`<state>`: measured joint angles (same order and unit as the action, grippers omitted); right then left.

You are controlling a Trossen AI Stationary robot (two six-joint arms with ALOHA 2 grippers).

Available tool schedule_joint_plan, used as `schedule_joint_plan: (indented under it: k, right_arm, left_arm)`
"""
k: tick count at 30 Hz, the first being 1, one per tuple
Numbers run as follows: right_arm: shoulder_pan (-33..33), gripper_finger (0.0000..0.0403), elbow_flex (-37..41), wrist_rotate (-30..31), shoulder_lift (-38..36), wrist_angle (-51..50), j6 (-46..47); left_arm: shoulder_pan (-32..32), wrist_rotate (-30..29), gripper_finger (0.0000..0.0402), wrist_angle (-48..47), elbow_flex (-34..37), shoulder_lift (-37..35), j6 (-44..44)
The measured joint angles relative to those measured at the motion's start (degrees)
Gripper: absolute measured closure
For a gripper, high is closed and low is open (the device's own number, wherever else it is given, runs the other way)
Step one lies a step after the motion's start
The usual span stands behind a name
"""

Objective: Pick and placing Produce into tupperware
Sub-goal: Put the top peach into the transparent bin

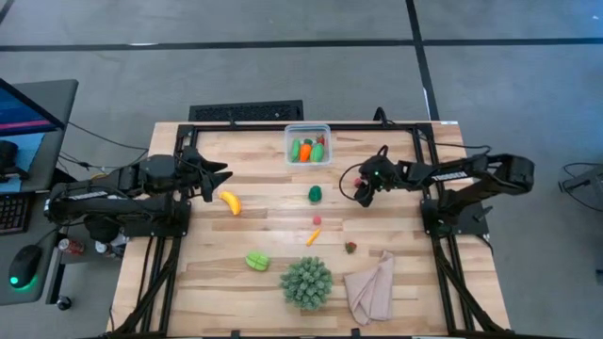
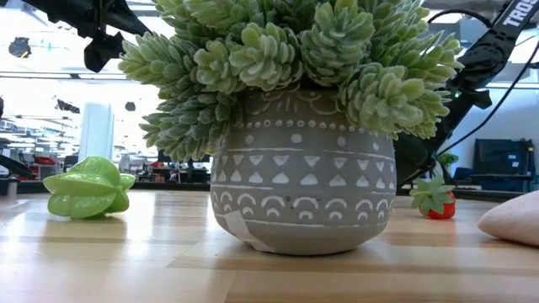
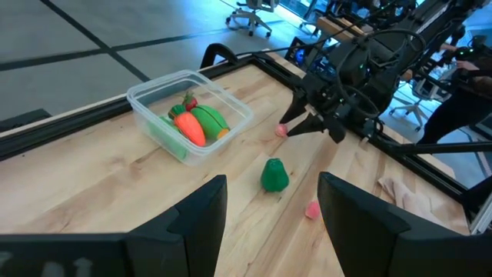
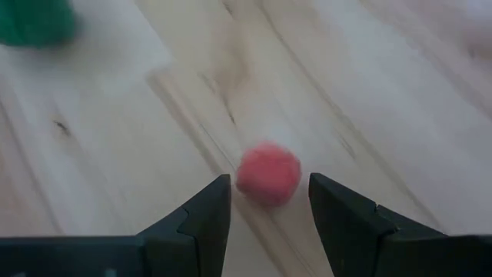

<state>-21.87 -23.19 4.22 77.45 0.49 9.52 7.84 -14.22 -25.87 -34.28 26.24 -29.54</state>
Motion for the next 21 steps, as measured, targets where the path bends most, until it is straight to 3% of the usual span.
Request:
schedule_joint_plan:
  k: [15,21]
  right_arm:
    - [1.38,0.0235,-1.41,2.55,6.25,4.5,5.24]
    - [0.37,0.0261,-1.5,1.93,6.23,4.35,5.16]
  left_arm:
    - [0.01,0.02,0.0207,-0.01,0.0,0.0,-0.62]
    - [0.0,0.02,0.0207,0.0,0.0,0.0,-0.66]
